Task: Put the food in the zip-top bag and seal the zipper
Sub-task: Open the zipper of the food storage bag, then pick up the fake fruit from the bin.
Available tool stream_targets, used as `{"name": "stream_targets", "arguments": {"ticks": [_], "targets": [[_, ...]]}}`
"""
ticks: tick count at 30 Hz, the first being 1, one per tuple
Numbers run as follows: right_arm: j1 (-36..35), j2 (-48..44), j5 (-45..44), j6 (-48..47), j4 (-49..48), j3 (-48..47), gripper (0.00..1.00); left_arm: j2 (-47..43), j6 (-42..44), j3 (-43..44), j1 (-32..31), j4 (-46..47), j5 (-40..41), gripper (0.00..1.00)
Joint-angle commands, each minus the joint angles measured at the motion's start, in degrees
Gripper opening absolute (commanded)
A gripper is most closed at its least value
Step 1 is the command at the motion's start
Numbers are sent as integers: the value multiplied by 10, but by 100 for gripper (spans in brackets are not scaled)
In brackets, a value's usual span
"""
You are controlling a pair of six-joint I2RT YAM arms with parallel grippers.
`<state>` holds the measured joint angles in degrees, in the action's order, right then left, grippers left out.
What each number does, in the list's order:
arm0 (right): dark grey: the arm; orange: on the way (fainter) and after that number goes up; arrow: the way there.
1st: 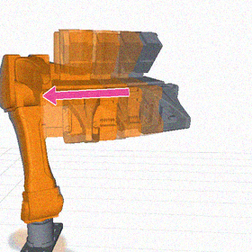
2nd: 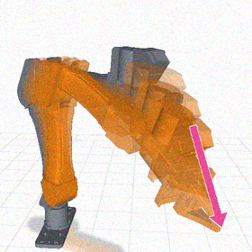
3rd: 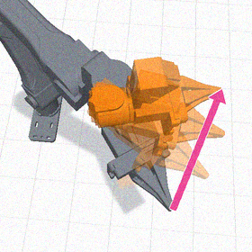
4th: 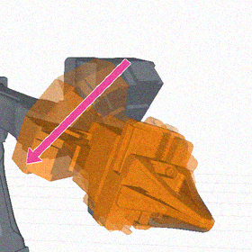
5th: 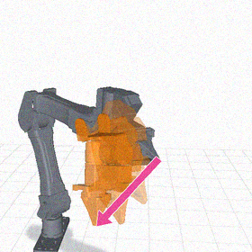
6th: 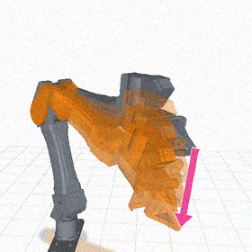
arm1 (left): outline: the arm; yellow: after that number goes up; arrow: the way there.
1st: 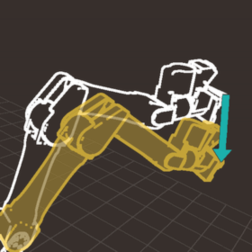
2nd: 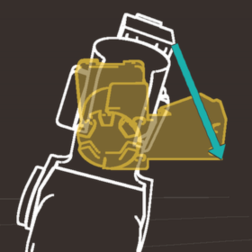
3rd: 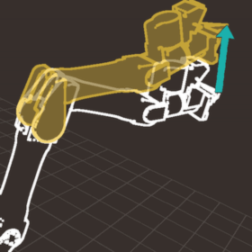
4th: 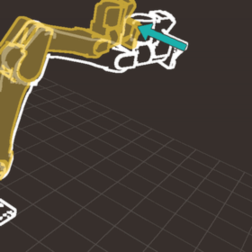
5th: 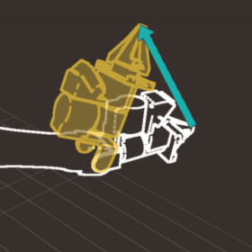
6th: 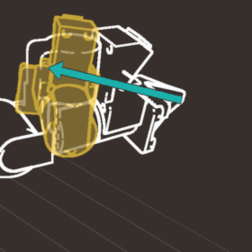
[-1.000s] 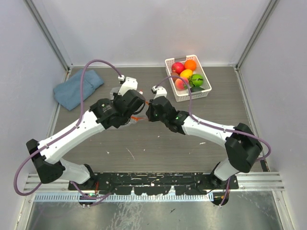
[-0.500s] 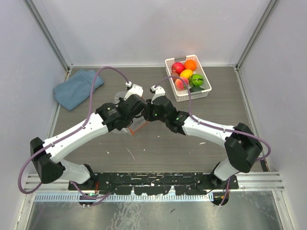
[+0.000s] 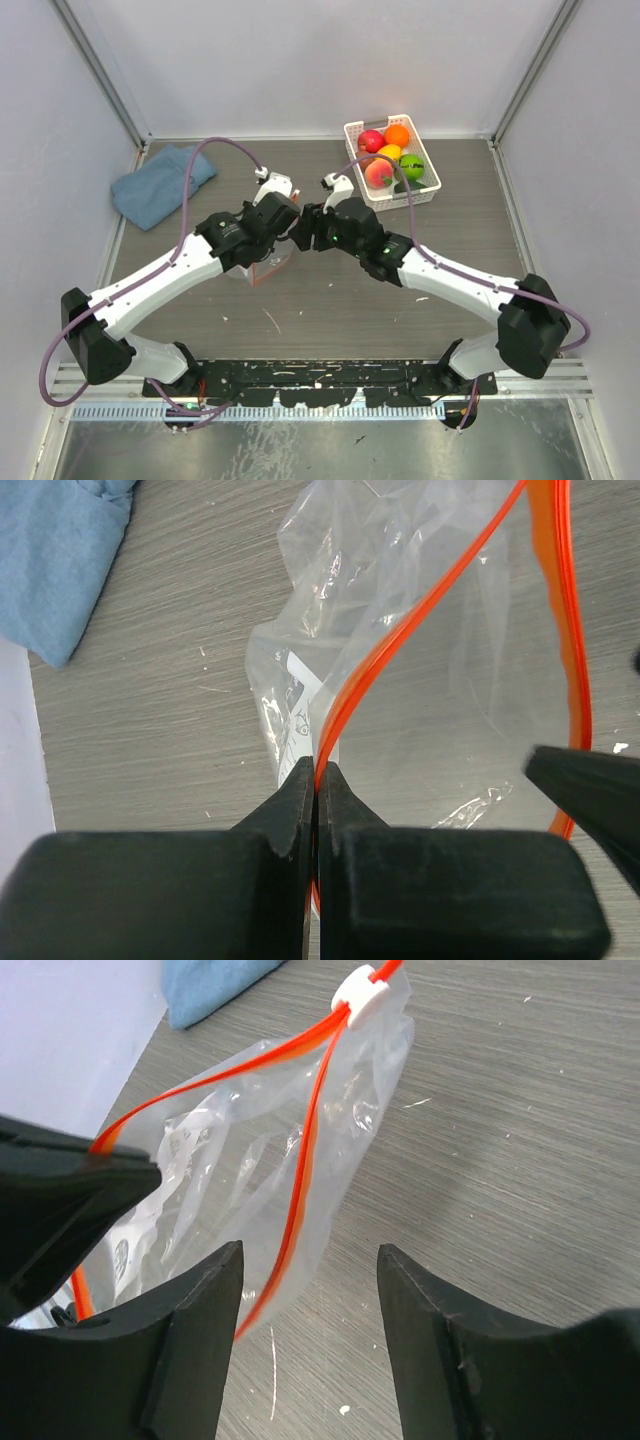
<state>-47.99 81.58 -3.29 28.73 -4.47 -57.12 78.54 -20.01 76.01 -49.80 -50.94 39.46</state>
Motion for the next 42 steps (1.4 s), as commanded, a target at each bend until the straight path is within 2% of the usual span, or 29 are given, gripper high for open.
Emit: {"name": "stream_targets", "arguments": {"ticks": [1, 5, 10, 14, 21, 29, 38, 42], "targets": [[11, -67, 17, -47, 19, -1, 64, -19, 3, 3, 12, 18, -7, 0], [40, -89, 0, -92, 63, -13, 70, -15, 3, 7, 13, 13, -12, 0], [145, -90, 39, -101, 78, -12, 72, -15, 2, 8, 22, 10, -11, 0], [227, -51, 42, -116, 78, -27, 76, -17, 0, 9, 33, 10, -17, 0], [301, 61, -3, -143, 63, -91, 83, -17, 0, 9, 45, 10, -23, 0], [326, 186, -46, -193, 26, -189, 99, -12, 3, 8, 51, 8, -22, 0], [340, 318, -28, -215, 17, -300, 100, 6, 7, 10, 52, 5, -23, 0], [341, 363, -49, -216, 16, -325, 100, 12, 7, 12, 53, 3, -20, 0]]}}
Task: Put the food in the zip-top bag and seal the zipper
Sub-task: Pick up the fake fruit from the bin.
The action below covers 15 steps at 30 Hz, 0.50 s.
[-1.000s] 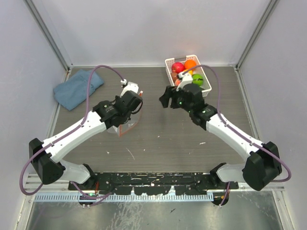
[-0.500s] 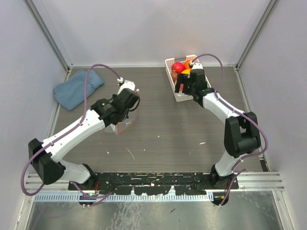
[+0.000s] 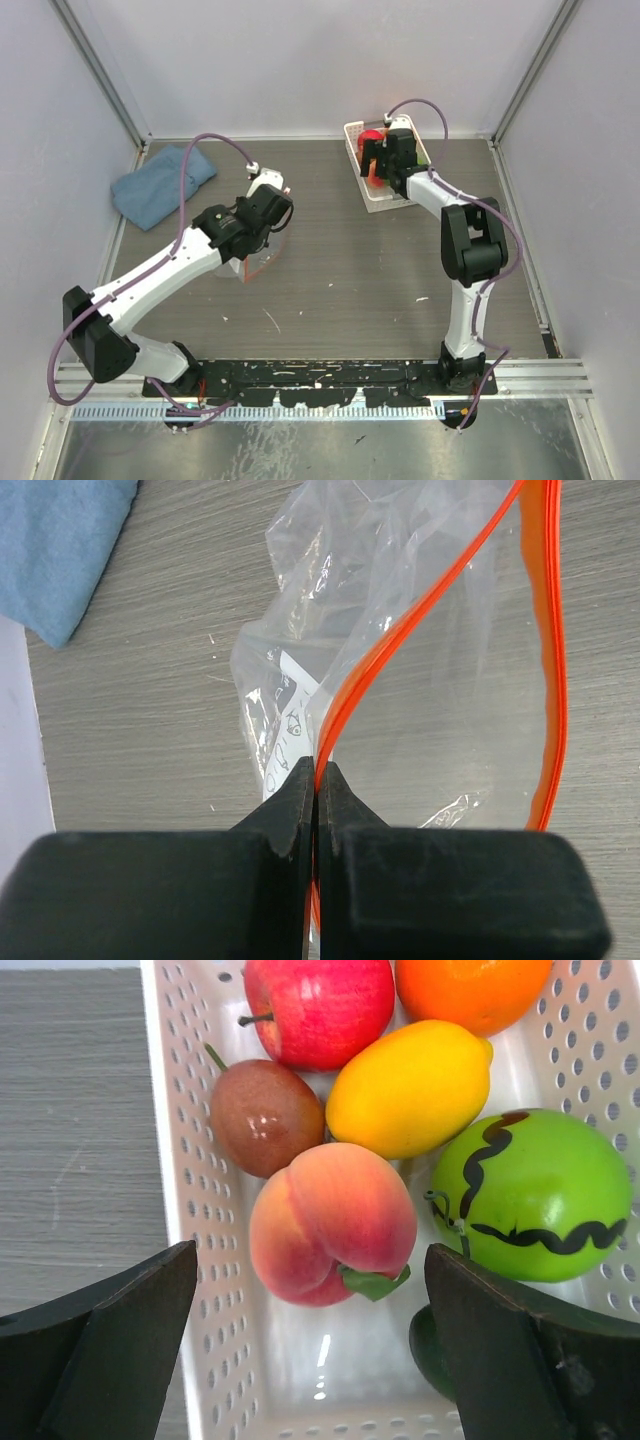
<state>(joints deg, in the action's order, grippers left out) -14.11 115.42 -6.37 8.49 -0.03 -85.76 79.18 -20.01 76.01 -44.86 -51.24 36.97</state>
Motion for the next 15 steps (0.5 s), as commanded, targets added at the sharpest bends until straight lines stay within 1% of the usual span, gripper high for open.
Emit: {"name": "stream_targets", "arguments": {"ticks": [1, 11, 14, 15], "targets": [[4, 34, -23, -13, -29, -43, 100, 7, 7, 14, 3, 4, 3, 0], [11, 113, 5, -11, -31, -88, 100, 26, -12, 38, 3, -21, -18, 0], [14, 121, 16, -11, -33, -90, 100, 37, -21, 51, 3, -35, -20, 0], [15, 121, 19, -12, -33, -88, 98, 41, -23, 55, 3, -40, -20, 0]]}}
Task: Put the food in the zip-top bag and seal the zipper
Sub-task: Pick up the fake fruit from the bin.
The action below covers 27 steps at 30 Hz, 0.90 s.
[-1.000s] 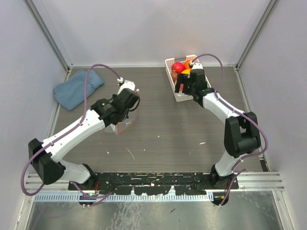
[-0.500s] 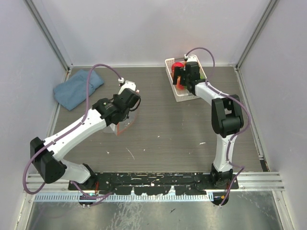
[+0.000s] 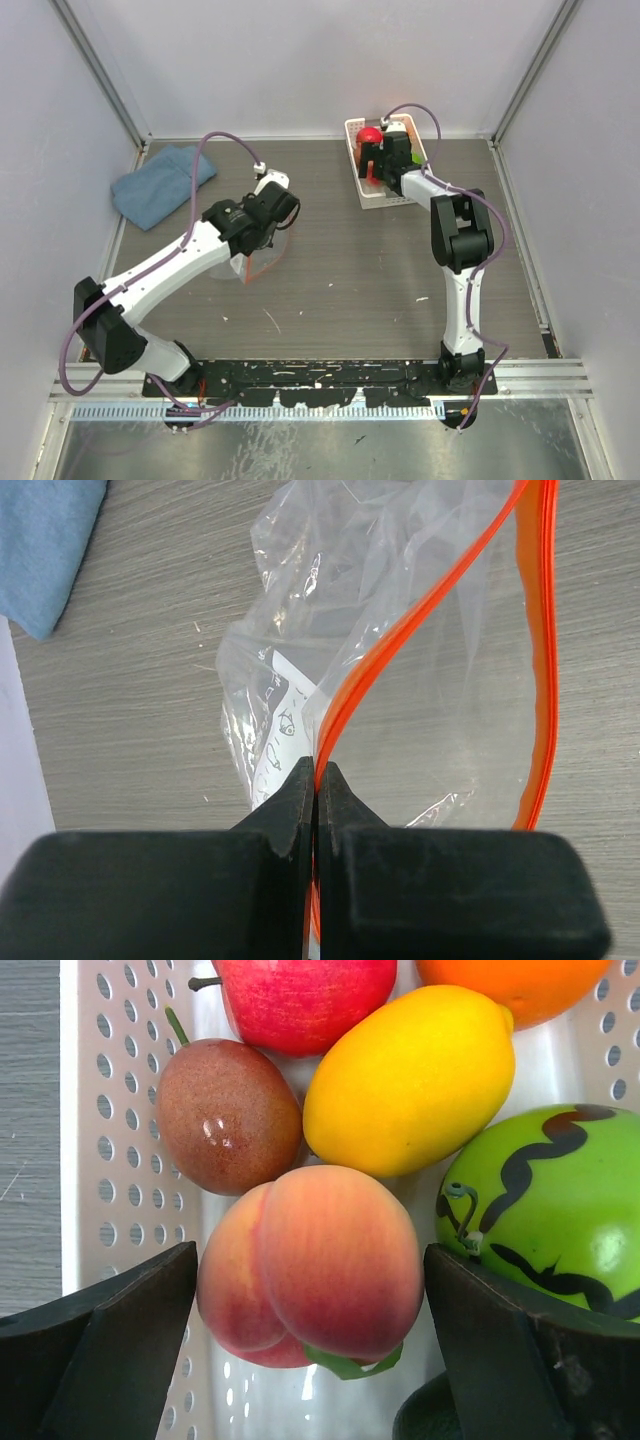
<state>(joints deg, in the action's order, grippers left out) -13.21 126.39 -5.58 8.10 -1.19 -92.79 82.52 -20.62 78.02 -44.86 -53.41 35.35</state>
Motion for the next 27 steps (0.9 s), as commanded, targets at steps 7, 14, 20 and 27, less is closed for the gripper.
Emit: {"name": "stream_targets", "arguments": {"ticks": [7, 14, 20, 27], "targets": [[9, -29, 20, -13, -27, 26, 79, 21, -26, 64, 3, -44, -6, 0], [10, -94, 13, -21, -30, 69, 62, 23, -56, 65, 3, -46, -25, 0], [9, -159, 16, -19, -29, 116, 58, 15, -68, 62, 3, -35, -29, 0], [10, -241, 38, 4, -43, 185, 56, -6, -75, 37, 2, -5, -39, 0]]}}
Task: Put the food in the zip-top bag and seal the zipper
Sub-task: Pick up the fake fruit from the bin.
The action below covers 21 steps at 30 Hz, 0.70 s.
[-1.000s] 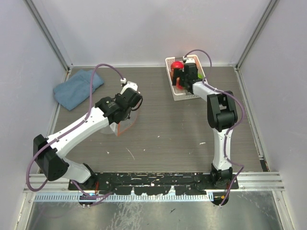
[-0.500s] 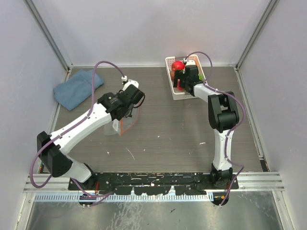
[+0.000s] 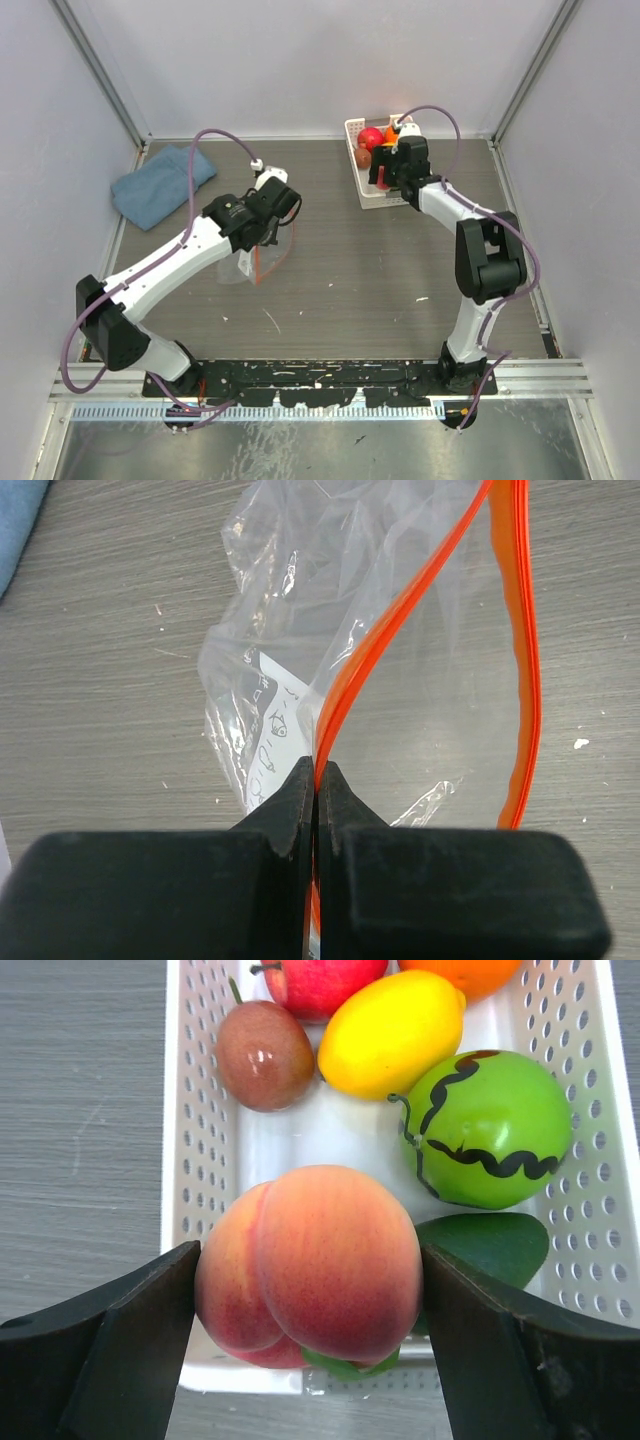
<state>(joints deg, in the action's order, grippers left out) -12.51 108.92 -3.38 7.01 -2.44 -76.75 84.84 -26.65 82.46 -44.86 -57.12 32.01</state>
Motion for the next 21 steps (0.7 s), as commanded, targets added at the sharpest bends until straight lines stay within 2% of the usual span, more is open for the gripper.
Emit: {"name": "stream_targets", "arguments": {"ticks": [1, 11, 21], "targets": [[2, -78, 19, 20, -37, 37, 55, -31, -16, -11, 3, 37, -9, 0], [-25, -234, 88, 69, -83, 156, 54, -40, -38, -32, 2, 73, -47, 0], [-115, -394, 130, 137, -167, 269, 54, -38, -55, -15, 3, 65, -62, 0]]}}
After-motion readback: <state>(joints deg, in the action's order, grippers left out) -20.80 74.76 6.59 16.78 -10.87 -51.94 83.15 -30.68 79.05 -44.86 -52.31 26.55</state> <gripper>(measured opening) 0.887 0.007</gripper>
